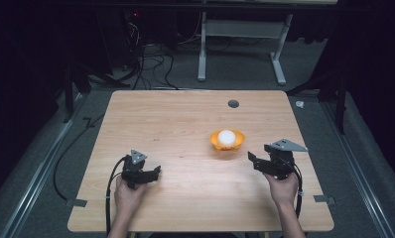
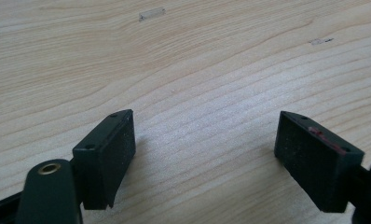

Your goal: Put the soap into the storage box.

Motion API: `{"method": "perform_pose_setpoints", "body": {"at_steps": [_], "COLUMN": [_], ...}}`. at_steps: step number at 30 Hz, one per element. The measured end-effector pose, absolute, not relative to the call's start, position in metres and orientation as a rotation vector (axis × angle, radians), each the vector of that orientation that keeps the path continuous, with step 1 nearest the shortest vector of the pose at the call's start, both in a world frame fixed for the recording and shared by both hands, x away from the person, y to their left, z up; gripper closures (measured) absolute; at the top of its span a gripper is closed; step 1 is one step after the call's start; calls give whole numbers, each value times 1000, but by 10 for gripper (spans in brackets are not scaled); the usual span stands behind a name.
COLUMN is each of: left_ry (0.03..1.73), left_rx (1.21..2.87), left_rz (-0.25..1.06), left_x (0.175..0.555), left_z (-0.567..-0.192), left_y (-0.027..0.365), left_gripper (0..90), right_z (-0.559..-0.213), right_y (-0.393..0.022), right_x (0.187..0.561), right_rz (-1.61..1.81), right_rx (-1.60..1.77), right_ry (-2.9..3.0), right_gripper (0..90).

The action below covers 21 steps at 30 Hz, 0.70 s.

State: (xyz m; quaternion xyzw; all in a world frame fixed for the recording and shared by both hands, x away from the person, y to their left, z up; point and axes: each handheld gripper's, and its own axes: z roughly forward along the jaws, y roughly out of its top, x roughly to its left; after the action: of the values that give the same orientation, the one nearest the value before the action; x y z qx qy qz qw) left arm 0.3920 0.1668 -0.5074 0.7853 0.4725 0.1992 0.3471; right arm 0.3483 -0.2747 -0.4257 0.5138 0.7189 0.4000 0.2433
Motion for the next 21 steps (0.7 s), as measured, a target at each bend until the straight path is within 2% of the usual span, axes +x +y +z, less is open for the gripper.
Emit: {"method": "perform_pose_setpoints", "body": {"at_steps": [21], "left_ry": [1226], "left_rx": [2037], "left_rz": [517], "left_x": [392], "left_z": [-507], "left_y": [167], "left_gripper": [209], "right_z": [-435], "right_y": [-266], "right_x": [335], "right_rz": [1090], "right_rx": [1399], "right_ry": [1998], "right_gripper": [297]}}
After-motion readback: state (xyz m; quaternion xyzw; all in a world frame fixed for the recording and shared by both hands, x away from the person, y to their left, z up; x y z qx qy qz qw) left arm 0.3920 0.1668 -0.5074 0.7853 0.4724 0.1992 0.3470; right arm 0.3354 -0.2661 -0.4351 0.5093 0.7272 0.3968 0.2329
